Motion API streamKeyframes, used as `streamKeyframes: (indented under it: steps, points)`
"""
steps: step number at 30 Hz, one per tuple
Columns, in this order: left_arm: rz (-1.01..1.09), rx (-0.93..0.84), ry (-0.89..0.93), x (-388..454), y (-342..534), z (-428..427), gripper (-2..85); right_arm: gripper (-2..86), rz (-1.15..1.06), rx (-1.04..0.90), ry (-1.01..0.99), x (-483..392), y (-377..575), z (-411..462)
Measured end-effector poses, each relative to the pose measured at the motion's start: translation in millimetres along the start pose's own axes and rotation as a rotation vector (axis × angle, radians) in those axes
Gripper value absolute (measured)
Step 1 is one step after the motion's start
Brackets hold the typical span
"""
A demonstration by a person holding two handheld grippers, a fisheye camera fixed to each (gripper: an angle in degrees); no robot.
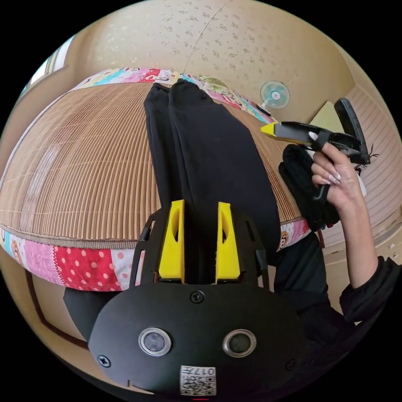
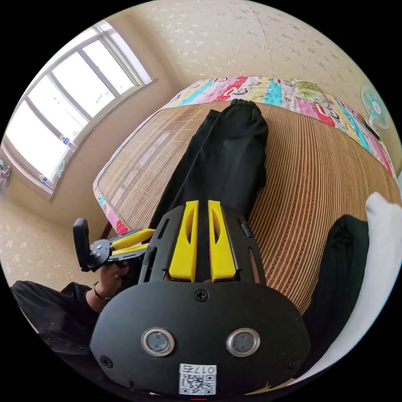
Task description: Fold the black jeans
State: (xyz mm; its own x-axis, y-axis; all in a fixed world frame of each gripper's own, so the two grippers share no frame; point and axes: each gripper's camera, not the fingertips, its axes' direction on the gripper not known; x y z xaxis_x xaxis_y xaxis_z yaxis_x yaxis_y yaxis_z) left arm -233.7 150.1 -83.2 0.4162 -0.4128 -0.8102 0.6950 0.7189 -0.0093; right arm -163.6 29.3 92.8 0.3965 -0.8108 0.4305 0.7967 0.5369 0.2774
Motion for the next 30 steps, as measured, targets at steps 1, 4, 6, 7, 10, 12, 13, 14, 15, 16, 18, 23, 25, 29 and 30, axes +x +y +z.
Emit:
streamKeyframes:
  steps: [1, 4, 6, 7, 10, 12, 13, 14, 15, 16, 18, 23, 25, 29, 30]
  points:
    - [-0.007, -0.012, 0.011, -1, 2, 1, 11.6, 5.4, -0.012, -0.003, 0.006, -5, -8, 7]
    - [-0.004, 0.031, 0.042, -8, 17, -2, 11.0, 8.0, -0.016, -0.020, 0.004, -21, -51, 45]
    - [-0.002, 0.055, 0.039, -18, 25, -4, 8.7, 9.7, 0.012, -0.011, 0.036, -29, -91, 72]
    - [-0.004, 0.055, 0.049, -22, 26, -5, 7.9, 10.2, 0.011, -0.001, 0.048, -32, -102, 79]
    - [-0.024, 0.058, 0.154, -45, 28, -6, 5.2, 11.5, 0.022, -0.008, 0.098, -37, -164, 121]
    - [-0.023, 0.064, 0.200, -58, 31, -5, 4.5, 12.1, 0.048, -0.044, 0.117, -31, -210, 162]
    - [-0.020, 0.063, 0.208, -60, 31, -5, 4.3, 12.2, 0.070, -0.061, 0.121, -28, -220, 173]
    - [-0.011, 0.060, 0.216, -63, 31, -6, 3.8, 12.7, 0.105, -0.088, 0.108, -22, -238, 193]
    - [0.001, 0.060, 0.215, -65, 32, -8, 3.4, 12.9, 0.122, -0.103, 0.111, -19, -252, 209]
    - [0.009, 0.062, 0.213, -65, 33, -8, 3.1, 13.0, 0.128, -0.110, 0.127, -18, -257, 217]
    - [0.040, 0.073, 0.205, -67, 36, -11, 2.1, 11.8, 0.173, -0.189, 0.228, -15, -266, 252]
    - [0.039, 0.064, 0.253, -80, 37, -20, 1.2, 6.1, 0.134, -0.118, 0.395, -38, -245, 277]
    - [0.072, 0.097, 0.271, -83, 39, -34, 0.9, 4.7, 0.133, -0.063, 0.399, -44, -236, 270]
    - [0.108, 0.150, 0.358, -91, 47, -69, 0.6, 3.1, 0.194, 0.150, 0.274, -52, -215, 226]
    - [0.093, 0.126, 0.376, -97, 47, -73, 0.6, 3.0, 0.167, 0.185, 0.287, -64, -211, 218]
